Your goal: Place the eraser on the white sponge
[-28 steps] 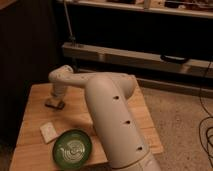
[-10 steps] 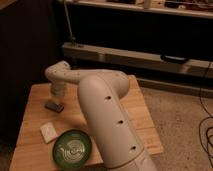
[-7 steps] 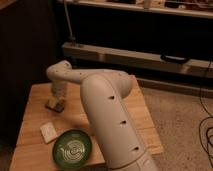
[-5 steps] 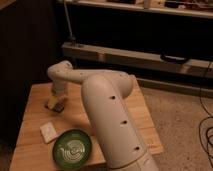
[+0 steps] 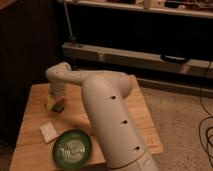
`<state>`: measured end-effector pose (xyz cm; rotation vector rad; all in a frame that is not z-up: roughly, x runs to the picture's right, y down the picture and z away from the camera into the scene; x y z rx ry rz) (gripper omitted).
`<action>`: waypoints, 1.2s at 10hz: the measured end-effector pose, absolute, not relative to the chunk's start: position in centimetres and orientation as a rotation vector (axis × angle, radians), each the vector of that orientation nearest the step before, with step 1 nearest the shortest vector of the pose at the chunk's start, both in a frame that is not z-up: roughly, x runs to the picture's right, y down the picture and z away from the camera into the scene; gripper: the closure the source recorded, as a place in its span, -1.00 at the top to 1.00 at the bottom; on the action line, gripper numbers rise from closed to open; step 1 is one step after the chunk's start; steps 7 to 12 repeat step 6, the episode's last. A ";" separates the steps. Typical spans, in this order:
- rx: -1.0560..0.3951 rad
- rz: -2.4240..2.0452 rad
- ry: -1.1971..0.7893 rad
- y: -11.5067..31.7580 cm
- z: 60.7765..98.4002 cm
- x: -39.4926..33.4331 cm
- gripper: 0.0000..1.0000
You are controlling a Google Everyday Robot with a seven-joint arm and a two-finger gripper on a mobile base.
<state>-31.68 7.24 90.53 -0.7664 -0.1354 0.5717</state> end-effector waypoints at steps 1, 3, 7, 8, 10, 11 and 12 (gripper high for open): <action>-0.766 0.560 -0.140 7.6 90.4 -32.2 0.60; -0.762 0.554 -0.144 8.0 90.6 -32.5 0.60; -0.765 0.552 -0.159 8.6 90.9 -33.0 0.60; -0.765 0.552 -0.159 8.6 90.9 -33.0 0.60; -0.765 0.552 -0.159 8.6 90.9 -33.0 0.60; -0.765 0.552 -0.159 8.6 90.9 -33.0 0.60; -0.765 0.552 -0.159 8.6 90.9 -33.0 0.60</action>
